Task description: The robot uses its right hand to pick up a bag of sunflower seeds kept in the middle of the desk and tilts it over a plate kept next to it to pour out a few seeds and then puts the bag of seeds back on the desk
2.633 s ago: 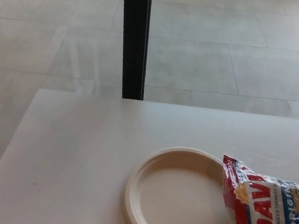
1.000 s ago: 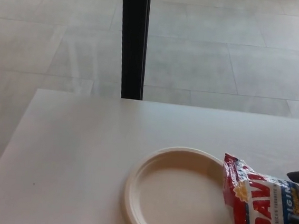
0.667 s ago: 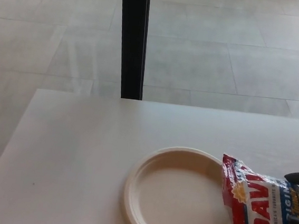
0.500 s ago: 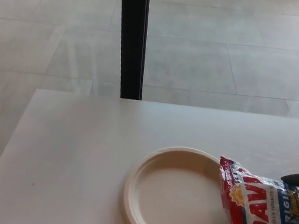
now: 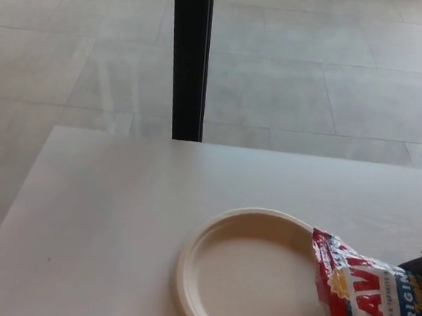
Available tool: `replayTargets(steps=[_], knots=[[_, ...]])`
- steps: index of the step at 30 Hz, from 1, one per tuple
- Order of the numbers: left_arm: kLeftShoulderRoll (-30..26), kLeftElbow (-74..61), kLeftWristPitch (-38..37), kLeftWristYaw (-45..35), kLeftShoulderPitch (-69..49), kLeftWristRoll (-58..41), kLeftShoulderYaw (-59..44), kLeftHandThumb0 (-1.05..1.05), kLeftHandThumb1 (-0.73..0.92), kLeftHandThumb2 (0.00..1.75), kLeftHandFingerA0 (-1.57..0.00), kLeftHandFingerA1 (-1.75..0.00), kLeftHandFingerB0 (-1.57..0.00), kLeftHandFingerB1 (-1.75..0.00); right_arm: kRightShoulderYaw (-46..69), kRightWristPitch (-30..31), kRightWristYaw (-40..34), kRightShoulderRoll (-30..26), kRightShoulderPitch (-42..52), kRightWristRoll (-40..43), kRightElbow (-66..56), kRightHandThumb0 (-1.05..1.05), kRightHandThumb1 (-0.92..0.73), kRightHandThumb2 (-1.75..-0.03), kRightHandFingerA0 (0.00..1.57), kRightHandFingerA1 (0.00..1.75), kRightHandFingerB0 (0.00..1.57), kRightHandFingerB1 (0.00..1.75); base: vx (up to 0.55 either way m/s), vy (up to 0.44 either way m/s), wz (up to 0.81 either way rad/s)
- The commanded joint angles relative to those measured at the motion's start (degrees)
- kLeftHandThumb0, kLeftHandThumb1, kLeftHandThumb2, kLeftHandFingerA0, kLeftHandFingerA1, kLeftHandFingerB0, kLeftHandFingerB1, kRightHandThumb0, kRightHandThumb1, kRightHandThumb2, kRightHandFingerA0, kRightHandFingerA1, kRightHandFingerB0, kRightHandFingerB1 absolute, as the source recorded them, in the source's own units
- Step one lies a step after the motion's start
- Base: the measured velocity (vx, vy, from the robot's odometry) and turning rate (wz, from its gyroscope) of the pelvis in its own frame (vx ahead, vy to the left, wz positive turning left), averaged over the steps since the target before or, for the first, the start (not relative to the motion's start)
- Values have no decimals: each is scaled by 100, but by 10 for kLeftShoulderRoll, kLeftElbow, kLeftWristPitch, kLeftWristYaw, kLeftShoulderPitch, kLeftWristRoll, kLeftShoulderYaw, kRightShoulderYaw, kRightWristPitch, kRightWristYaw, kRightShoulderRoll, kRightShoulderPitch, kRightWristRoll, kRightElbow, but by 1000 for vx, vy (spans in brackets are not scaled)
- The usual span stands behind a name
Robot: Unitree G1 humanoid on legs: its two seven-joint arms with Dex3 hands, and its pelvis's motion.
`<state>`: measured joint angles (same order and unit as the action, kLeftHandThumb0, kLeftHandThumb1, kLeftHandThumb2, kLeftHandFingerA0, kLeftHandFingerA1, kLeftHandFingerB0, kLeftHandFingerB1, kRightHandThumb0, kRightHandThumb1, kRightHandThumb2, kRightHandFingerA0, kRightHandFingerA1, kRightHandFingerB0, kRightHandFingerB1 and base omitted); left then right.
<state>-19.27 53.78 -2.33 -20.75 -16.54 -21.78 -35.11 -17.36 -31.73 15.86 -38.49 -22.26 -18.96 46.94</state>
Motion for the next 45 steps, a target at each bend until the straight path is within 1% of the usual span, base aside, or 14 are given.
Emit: replayTargets(steps=[1, 2, 8, 10, 12, 13, 15, 16, 22, 25, 26, 30, 31, 45], knots=[[2, -4, -15, 6, -2, -7, -4, -64, 77, 93, -36, -116, -32, -84, -34, 40, 27, -13, 15, -53, 10, -89, -8, -56, 0, 64, 17, 98, 0, 0, 0], [2, -5, -16, 5, -4, -6, -2, -65, 62, 118, -43, -85, -30, -71, -34, 41, 27, -12, 16, -51, 11, -78, -4, -58, 0, 63, 18, 93, 0, 0, 0], [1, -9, -14, 8, -9, -1, 4, -65, 62, 117, -40, -83, -28, -69, -43, 23, -39, -9, 21, -69, 23, -76, -6, -89, 14, 96, 33, 85, 0, 0, 0], [0, -3, -18, 8, -8, 0, 4, -70, 64, 117, -41, -83, -28, -69, -50, 2, -65, -11, 19, -81, 30, -77, -27, -110, 91, 128, 31, 82, 0, 0, 0], [-2, 2, -25, 6, -8, 5, 8, -66, 62, 117, -39, -82, -27, -68, -61, -28, -121, -15, 19, -110, 39, -77, -32, -112, 73, 136, 29, 104, 0, 0, 0], [-1, 3, -26, 3, -8, 3, 7, -68, 61, 116, -41, -83, -29, -69, -66, -38, -150, -15, 19, -122, 46, -74, -45, -120, 92, 112, 32, 82, 0, 0, 0], [-2, 11, -25, 9, -3, 4, 7, -68, 62, 115, -39, -81, -29, -69, -70, -48, -188, -11, 19, -131, 55, -77, -44, -121, 116, 155, 48, 122, 0, 0, 0], [-2, 10, -23, 12, -2, 4, 7, -67, 60, 114, -39, -81, -31, -70, -72, -51, -200, -10, 20, -133, 58, -85, -48, -127, 125, 136, 67, 110, 0, 0, 0], [-5, 20, -40, 6, -1, 14, 16, -60, 75, 90, -37, -98, -34, -77, -103, -59, -324, -21, 12, -195, 72, -82, -47, -151, 120, 154, 123, 133, 0, 0, 0], [-6, 25, -39, 8, 2, 13, 15, -58, 73, 92, -33, -107, -33, -79, -110, -68, -358, -24, 8, -204, 84, -81, -63, -148, 148, 157, 118, 138, 0, 0, 0], [-5, 23, -42, -1, 0, 10, 14, -68, 58, 115, -41, -83, -31, -70, -110, -74, -367, -24, 7, -203, 88, -88, -52, -152, 126, 157, 122, 150, 0, 0, 0], [-5, 9, -41, 3, -8, 18, 23, -60, 75, 90, -34, -93, -33, -75, -112, -88, -401, -27, 7, -204, 96, -90, -52, -145, 131, 157, 118, 150, 0, 0, 0], [-7, 20, -47, 6, -2, 21, 25, -60, 75, 90, -34, -92, -35, -76, -112, -87, -410, -27, 10, -206, 94, -42, -42, -124, 151, 146, 156, 149, 0, 0, 0], [-15, 2, -55, 10, -15, 30, 41, -59, 68, 105, -34, -78, -38, -72, -141, -99, -480, -19, 1, -216, 128, -100, -57, -157, 150, 170, 134, 168, 0, 0, 0]])
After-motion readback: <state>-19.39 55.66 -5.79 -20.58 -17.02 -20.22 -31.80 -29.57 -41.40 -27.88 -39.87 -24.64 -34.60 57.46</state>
